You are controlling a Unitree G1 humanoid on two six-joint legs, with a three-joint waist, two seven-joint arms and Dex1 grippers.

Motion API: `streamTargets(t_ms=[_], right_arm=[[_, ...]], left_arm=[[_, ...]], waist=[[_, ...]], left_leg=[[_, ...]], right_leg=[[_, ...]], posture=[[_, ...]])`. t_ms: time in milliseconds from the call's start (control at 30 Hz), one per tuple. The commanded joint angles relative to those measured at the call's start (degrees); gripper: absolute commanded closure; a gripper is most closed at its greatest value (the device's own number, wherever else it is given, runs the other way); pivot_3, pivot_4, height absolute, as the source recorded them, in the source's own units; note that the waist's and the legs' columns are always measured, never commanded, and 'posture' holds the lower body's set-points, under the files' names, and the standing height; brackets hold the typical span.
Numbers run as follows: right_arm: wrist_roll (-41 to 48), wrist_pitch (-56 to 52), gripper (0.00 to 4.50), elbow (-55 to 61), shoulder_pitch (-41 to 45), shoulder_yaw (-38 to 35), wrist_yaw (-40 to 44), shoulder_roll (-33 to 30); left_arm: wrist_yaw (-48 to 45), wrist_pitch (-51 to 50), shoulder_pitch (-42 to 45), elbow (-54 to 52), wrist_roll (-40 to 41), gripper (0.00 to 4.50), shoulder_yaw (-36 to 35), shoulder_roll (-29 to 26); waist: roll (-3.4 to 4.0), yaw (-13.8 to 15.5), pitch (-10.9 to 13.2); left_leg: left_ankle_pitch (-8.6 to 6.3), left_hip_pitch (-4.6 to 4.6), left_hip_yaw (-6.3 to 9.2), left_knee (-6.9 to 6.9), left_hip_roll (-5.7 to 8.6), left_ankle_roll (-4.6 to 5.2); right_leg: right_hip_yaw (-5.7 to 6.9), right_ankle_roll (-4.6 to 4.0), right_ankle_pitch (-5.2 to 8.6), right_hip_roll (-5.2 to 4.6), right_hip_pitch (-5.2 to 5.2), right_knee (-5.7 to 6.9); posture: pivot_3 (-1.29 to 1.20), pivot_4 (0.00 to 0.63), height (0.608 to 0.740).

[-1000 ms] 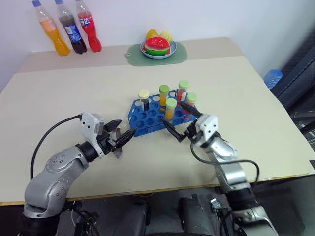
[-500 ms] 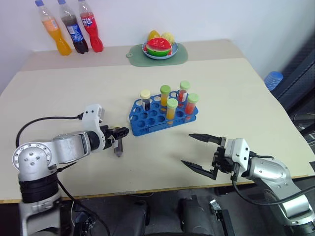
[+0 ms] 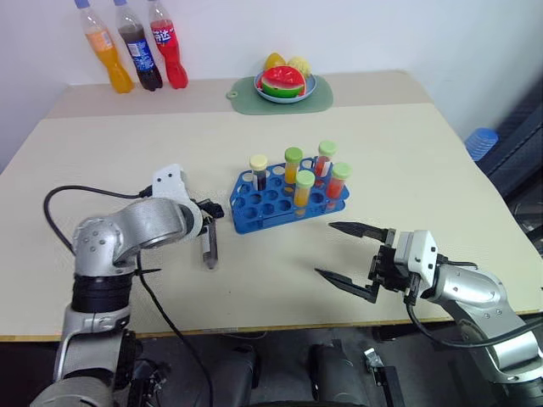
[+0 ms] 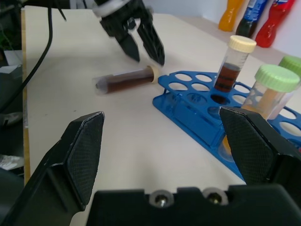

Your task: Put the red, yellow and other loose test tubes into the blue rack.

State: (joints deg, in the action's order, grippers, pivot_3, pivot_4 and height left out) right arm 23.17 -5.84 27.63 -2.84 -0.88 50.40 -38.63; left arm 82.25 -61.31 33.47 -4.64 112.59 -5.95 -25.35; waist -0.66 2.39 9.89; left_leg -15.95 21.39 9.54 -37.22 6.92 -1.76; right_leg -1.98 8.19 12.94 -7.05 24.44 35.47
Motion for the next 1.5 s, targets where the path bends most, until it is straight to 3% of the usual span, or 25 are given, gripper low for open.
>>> streamTargets(t_ms=[33,200,300,433,567,700,800,867,967,1033,1100,1267,1500], right_arm=[[0.15,0.26,0.2,2.22,-0.34,-0.89,-0.66,0.29],[0.1,-0.14,0.2,3.06,-1.5,-1.37,-1.78,0.29],[-0.23,-0.1,0.15,3.39,-1.86,-0.92,-2.46,0.5],[-0.45,-0.27,0.15,3.47,-1.49,-0.33,-2.66,0.37],[-0.57,-0.04,0.15,2.64,-0.81,-0.34,-2.5,0.36],[-1.13,0.57,0.15,1.85,-0.72,-0.07,-2.84,1.02],[-1.62,0.8,0.15,1.06,-0.19,0.5,-3.21,1.99],[-2.23,1.14,0.15,0.25,0.35,0.96,-3.39,2.77],[-3.2,1.73,0.15,-0.79,0.77,1.21,-3.6,3.44],[-3.92,2.08,0.15,-1.31,0.71,0.79,-4.08,3.67],[-4.06,1.44,0.15,-1.06,0.13,-0.46,-5.74,4.09],[-1.79,-1.32,0.15,2.51,-5.6,-6.04,-9.13,4.11],[1.04,-5.71,0.15,10.06,-14.9,-12.61,-13.38,4.78]], left_arm=[[5.12,-2.12,1.87,4.2,0.41,0.82,-1.48,1.6],[7.97,-4.11,3.31,7.86,0.41,0.82,-1.7,2.22],[7.21,-5.08,3.86,9.41,0.41,1.71,-0.26,1.89],[5.84,-6.76,4.25,11.35,0.41,3.64,0.85,0.78],[0.05,-10.03,4.0,11.26,0.41,3.72,-0.83,-1.75],[-21.91,-15.29,3.75,4.06,0.4,3.72,-2.14,-12.27],[-44.34,-17.28,4.38,-3.06,-8.69,3.72,-5.62,-19.14],[-69.03,-7.29,1.51,-13.72,-22.42,3.72,-7.03,-21.65],[-92.33,9.92,-4.39,-24.01,-44.9,3.72,-0.7,-25.82],[-100.06,22.64,-7.33,-25.72,-58.04,3.72,4.48,-23.76],[-102.74,35.25,-8.8,-24.09,-69.15,3.72,8.56,-17.6],[-105.25,57.84,-10.61,-12.66,-87.87,3.72,14.63,-2.28],[-109.37,70.85,-11.11,0.52,-97.27,3.72,17.97,8.18]], waist=[[-0.01,-0.02,0.0],[-0.02,0.01,-0.01],[-0.02,0.0,-0.02],[-0.06,0.03,-0.04],[-0.05,-0.02,-0.05],[-0.07,-0.36,-0.03],[-0.08,-0.35,-0.03],[-0.07,-0.22,-0.03],[-0.04,-0.21,-0.05],[0.01,-0.12,-0.07],[-0.01,0.0,-0.07],[-0.14,-0.01,-0.05],[-0.15,-0.07,-0.06]], left_leg=[[0.0,0.0,0.0,0.0,0.0,0.0],[0.0,0.0,-0.02,-0.01,0.0,-0.01],[0.01,-0.01,-0.05,-0.01,0.01,-0.01],[0.01,-0.01,-0.05,-0.02,0.02,-0.01],[0.01,-0.03,-0.05,0.0,0.02,-0.01],[0.01,0.0,-0.16,0.05,0.06,-0.02],[0.0,0.05,-0.26,0.09,0.04,-0.02],[-0.01,0.03,-0.41,0.1,0.05,0.0],[-0.04,-0.02,-0.77,0.12,-0.11,0.05],[-0.06,-0.03,-0.95,0.15,-0.23,0.1],[-0.11,-0.02,-1.07,0.15,-0.3,0.18],[-0.22,0.02,-1.19,0.04,-0.34,0.37],[-0.3,-0.01,-1.32,0.05,-0.4,0.5]], right_leg=[[-0.01,0.0,0.0,0.0,0.01,0.0],[-0.04,0.0,0.0,0.01,0.03,0.02],[-0.08,0.01,0.0,0.01,0.03,0.03],[-0.09,0.01,0.0,0.01,0.02,0.03],[-0.1,0.01,0.0,0.02,0.02,0.05],[-0.23,0.0,0.0,0.14,0.18,0.12],[-0.31,-0.02,0.01,0.16,0.27,0.13],[-0.36,-0.02,0.01,0.16,0.23,0.09],[-0.39,-0.06,0.01,0.16,0.11,-0.09],[-0.42,-0.17,0.05,0.17,0.11,-0.19],[-0.47,-0.25,0.07,0.18,0.06,-0.33],[-0.54,-0.13,-0.07,0.19,0.01,-0.54],[-0.61,-0.01,-0.13,0.23,0.07,-0.49]], posture=[[0.0,0.15,0.74],[0.0,0.15,0.74],[0.0,0.15,0.74],[0.0,0.15,0.74],[0.0,0.15,0.74],[0.0,0.15,0.74],[0.0,0.15,0.74],[0.0,0.15,0.74],[0.0,0.15,0.74],[0.0,0.15,0.74],[0.0,0.15,0.74],[0.0,0.15,0.74],[0.0,0.15,0.74]])
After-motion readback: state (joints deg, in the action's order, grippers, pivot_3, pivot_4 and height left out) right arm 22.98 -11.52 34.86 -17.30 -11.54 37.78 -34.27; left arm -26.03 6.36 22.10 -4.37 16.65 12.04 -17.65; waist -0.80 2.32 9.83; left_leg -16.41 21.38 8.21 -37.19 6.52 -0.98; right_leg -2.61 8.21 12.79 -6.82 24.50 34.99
